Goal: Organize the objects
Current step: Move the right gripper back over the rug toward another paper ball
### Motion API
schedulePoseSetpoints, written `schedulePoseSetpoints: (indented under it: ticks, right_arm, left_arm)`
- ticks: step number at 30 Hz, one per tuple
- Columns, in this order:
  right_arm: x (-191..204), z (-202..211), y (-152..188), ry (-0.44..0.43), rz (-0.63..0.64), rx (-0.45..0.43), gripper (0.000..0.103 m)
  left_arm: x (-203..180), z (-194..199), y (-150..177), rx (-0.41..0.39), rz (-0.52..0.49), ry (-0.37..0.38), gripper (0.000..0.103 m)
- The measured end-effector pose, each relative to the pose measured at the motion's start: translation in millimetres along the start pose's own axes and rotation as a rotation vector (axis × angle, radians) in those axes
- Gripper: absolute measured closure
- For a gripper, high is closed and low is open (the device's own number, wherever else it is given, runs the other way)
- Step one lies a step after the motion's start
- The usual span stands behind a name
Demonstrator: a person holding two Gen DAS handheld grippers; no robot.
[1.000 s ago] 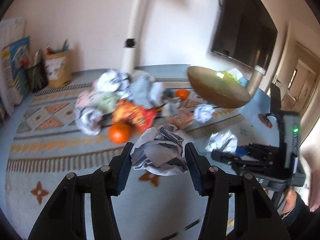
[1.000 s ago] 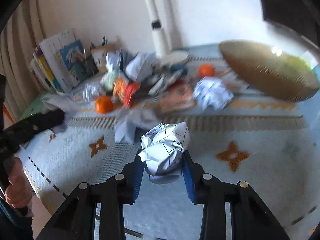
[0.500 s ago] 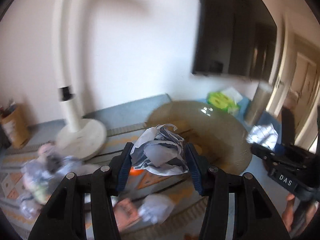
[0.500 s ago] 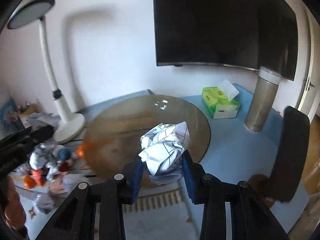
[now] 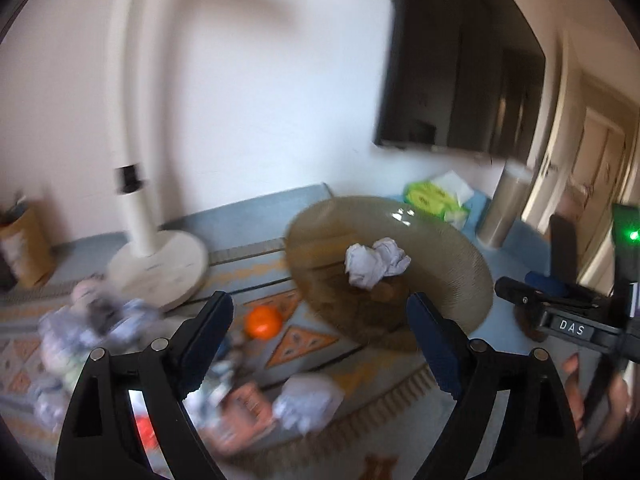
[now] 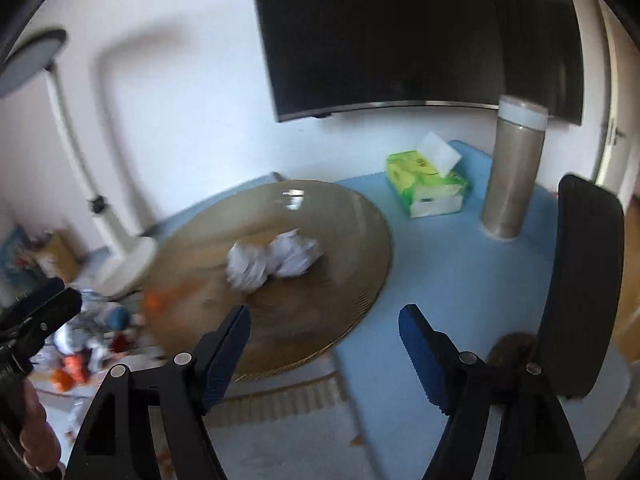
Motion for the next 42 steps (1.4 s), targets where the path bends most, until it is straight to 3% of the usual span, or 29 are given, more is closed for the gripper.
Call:
schedulePoseSetpoints:
  ticks: [2,4,7,9,10,11,13,18,21,24,28,32,36,39,40,42]
  right_arm:
    - [16.9,9.3,9.2,-0.047,0.028,-0.006,0.026]
    - [38.4,19.1,18.9,-0.081,0.065,-0.027,0.021]
    - [78.3,33.9,41.2,-0.183,0.112,-0.053,0.011]
    - [99.9,32.8,52.7,-0.242,0.122,-0.046,0.010]
    - [112.8,31.4,61.8,-0.269,0.130,-0.039,0.010]
    - [122.9,27.1,69.1,-0.278,0.141,-0.033,0.010]
    - [142.6,10.9,81.5,-0.242,0.167,-0.017,0.010]
    - [156.2,-22.1,91.8,-0.173,0.163,0.033,0.010]
    - [150.2,-36.6,97.5,-0.139,0.145,0.080,0.009]
    - [146.9,-44.1,97.6,-0.157,0.129,0.107,0.009]
    - [144.6,-50.2,100.4,-0.138,0.127,0.133,0.009]
    - [156.8,-48.0,104.9,-0.078,0.203,0.113,0.008]
    - [175.8,-42.8,110.0,0.081,0.333,0.058,0.008]
    - [188.8,-33.7,117.4,0.072,0.378,0.046,0.008]
    - [194.2,-33.0,123.1,0.041,0.375,0.073,0.008]
    - [211.6,-31.2,136.9,-0.025,0.383,0.123,0.008]
  left_arm:
    - [25.2,28.4,11.5,-0.030,0.035,-0.050,0.014]
    - [60.0,59.9,28.6,-0.056,0.083,-0.135,0.002]
    - [109.5,94.2,55.5,-0.084,0.166,-0.234,0.001]
    - [143.1,109.7,77.3,-0.083,0.202,-0.292,0.001]
    - [162.2,113.7,89.4,-0.077,0.208,-0.365,0.001]
    - [181.1,112.9,101.5,-0.049,0.219,-0.434,0.001]
    - [205.4,108.7,119.4,-0.010,0.244,-0.472,0.002]
    - [232.8,106.7,150.6,0.009,0.323,-0.474,0.001]
    - [234.2,96.8,161.4,0.043,0.318,-0.489,0.001]
    - [229.8,94.4,158.1,0.035,0.283,-0.496,0.001]
    - [226.6,93.8,159.3,0.040,0.266,-0.471,0.001]
    - [231.3,95.4,161.9,0.036,0.299,-0.448,0.001]
    - [229.5,93.6,162.2,0.038,0.295,-0.438,0.001]
    - [229.7,89.5,162.2,0.071,0.300,-0.411,0.001]
    - [232.5,89.0,162.3,0.096,0.309,-0.431,0.001]
    - [239.0,96.8,159.1,0.106,0.294,-0.585,0.001]
Point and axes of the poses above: each gripper's, at about its wrist camera, not at the fingertips, and z roughly against the way its jaws point, x to its left, y to its underside, the point moved 7 cm from there along -z, roughly the way its jaws point, and after that the axes turned 6 degrees about x, right-handed, at the moved point
